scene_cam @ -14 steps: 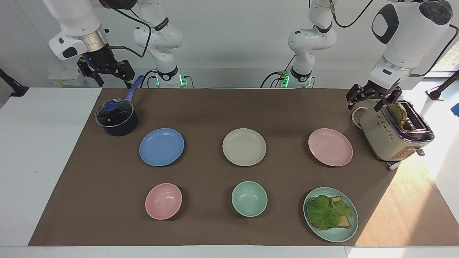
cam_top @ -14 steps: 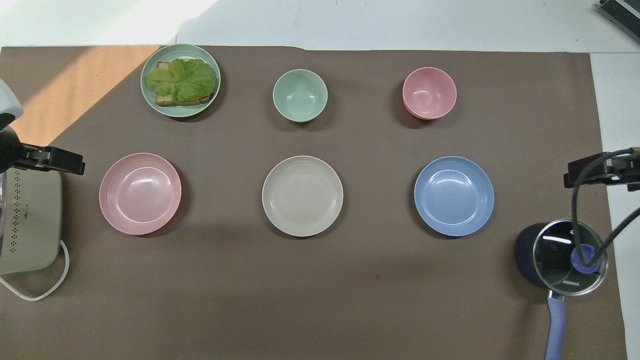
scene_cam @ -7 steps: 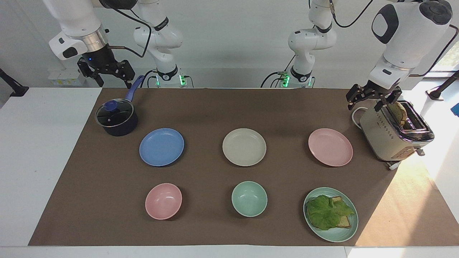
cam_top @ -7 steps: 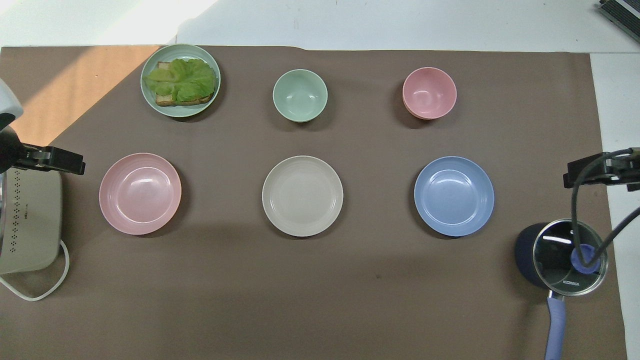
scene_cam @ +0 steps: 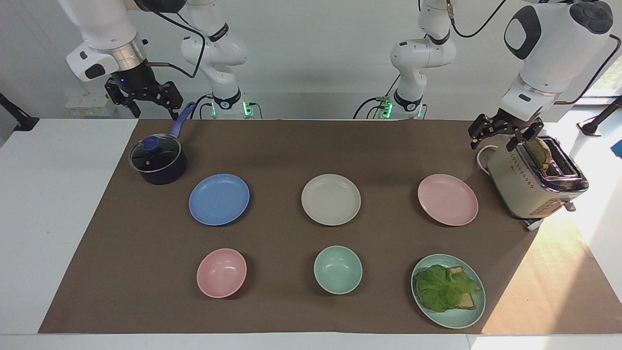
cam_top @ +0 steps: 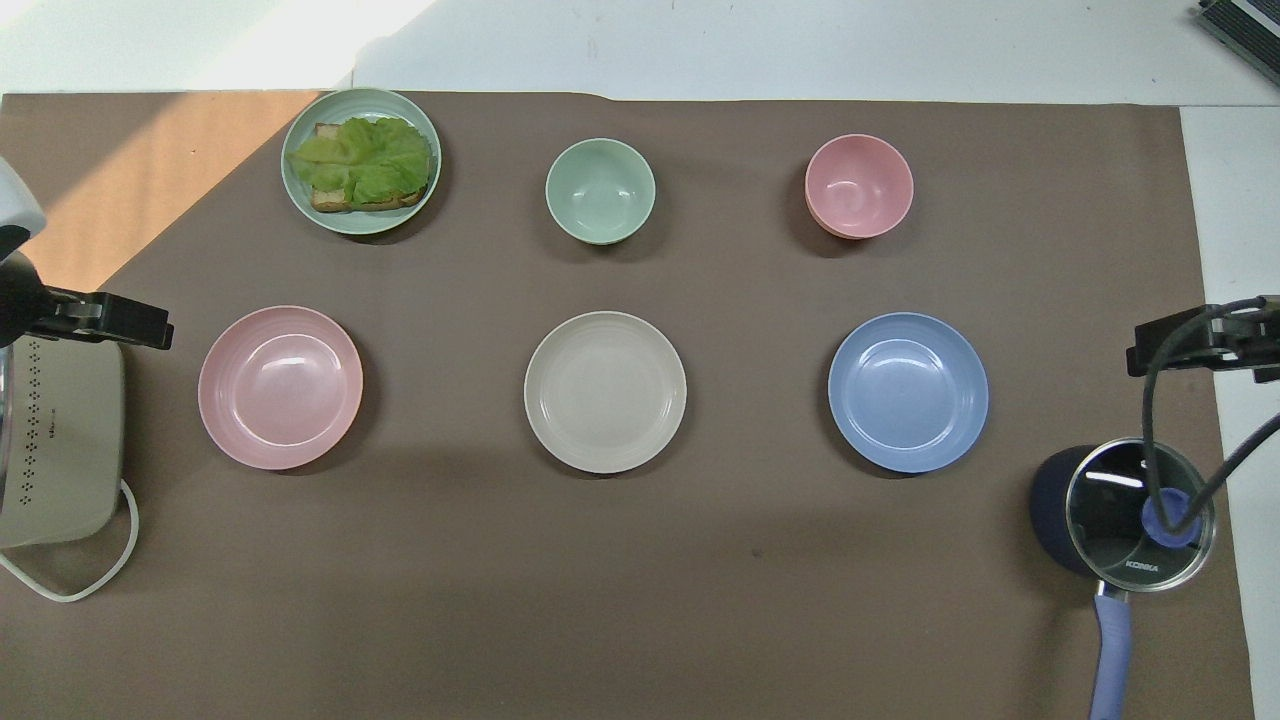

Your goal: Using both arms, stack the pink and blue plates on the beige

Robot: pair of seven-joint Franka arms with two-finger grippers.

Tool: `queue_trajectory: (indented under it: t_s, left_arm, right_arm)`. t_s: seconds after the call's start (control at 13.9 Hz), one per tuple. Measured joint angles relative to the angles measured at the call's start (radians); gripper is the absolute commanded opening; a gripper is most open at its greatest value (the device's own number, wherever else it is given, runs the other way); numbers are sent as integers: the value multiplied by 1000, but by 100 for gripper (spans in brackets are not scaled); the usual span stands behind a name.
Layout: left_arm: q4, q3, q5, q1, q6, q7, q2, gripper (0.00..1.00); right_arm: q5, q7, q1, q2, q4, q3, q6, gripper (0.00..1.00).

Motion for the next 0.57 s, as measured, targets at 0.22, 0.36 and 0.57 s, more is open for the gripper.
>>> queue_trajectory:
  t_s: [0.22,0.36,0.57]
  left_arm:
    - [-46,2,0,1,25,0,2,100]
    - [-92,5,0,5,80,0,6,100]
    - [-148,5,0,17,155,0,20,100]
  right_arm:
    - [0,0,0,0,0,0,0,100]
    - [0,0,-1,0,0,0,0,100]
    - [0,0,-9,0,0,-1,0,100]
